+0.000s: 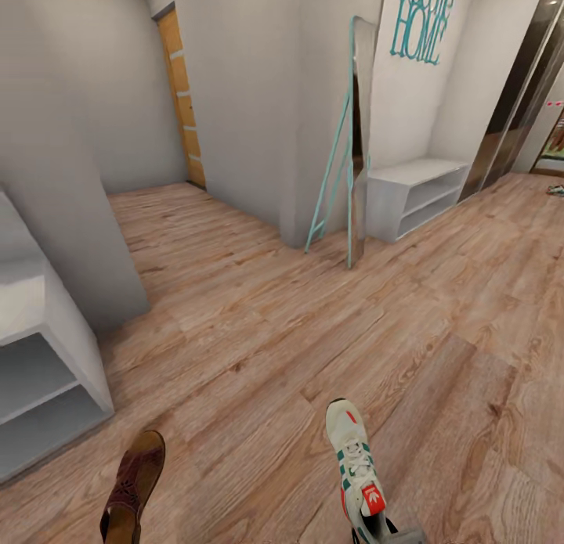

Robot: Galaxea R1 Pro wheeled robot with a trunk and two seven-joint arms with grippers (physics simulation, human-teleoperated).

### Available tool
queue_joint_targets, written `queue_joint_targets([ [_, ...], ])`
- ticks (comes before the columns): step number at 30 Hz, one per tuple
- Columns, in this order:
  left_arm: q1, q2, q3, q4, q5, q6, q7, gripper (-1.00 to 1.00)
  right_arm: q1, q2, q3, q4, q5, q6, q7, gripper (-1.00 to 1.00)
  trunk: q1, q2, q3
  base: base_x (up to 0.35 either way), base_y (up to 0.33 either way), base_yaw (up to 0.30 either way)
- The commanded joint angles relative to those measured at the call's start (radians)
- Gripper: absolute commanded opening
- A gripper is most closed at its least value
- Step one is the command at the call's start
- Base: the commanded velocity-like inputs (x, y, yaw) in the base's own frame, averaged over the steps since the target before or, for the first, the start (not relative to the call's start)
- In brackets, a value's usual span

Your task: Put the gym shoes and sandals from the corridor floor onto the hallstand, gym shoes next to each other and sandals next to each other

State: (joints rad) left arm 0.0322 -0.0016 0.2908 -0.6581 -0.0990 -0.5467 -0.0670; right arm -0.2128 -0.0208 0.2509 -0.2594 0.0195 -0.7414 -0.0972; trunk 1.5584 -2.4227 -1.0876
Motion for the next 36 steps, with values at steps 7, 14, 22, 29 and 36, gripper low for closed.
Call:
queue_joint_targets([
  [7, 0.000, 0.000, 0.007, -0.002, -0.013, -0.001, -0.002, -1.00, 0.000, -0.001, 0.008, 0.000, 0.002, -0.001, -0.010, -1.00, -0.001, 0.000, -0.005, -0.073, -0.042, 0.252],
  [14, 0.000, 0.000, 0.007, -0.002, -0.013, -0.001, -0.002, -1.00, 0.000, -0.001, 0.008, 0.000, 0.003, -0.001, -0.010, -1.00, -0.001, 0.000, -0.010, -0.002, -0.001, 0.252],
  [22, 0.000, 0.000, 0.007, 0.000, -0.013, -0.001, -0.002, -1.00, 0.000, -0.001, 0.008, 0.000, 0.002, -0.001, -0.010, -1.00, -0.001, 0.000, -0.015, 0.000, 0.000, 0.252],
  [29, 0.000, 0.000, 0.007, 0.000, -0.013, -0.001, -0.002, -1.00, 0.000, -0.001, 0.008, 0.000, 0.003, -0.001, -0.010, -1.00, -0.001, 0.000, -0.020, 0.000, 0.000, 0.252],
  [36, 0.000, -0.001, 0.007, 0.000, -0.013, -0.001, -0.002, -1.00, 0.000, -0.001, 0.008, 0.000, 0.003, -0.001, -0.010, -1.00, -0.001, 0.000, -0.025, 0.000, 0.000, 0.252],
])
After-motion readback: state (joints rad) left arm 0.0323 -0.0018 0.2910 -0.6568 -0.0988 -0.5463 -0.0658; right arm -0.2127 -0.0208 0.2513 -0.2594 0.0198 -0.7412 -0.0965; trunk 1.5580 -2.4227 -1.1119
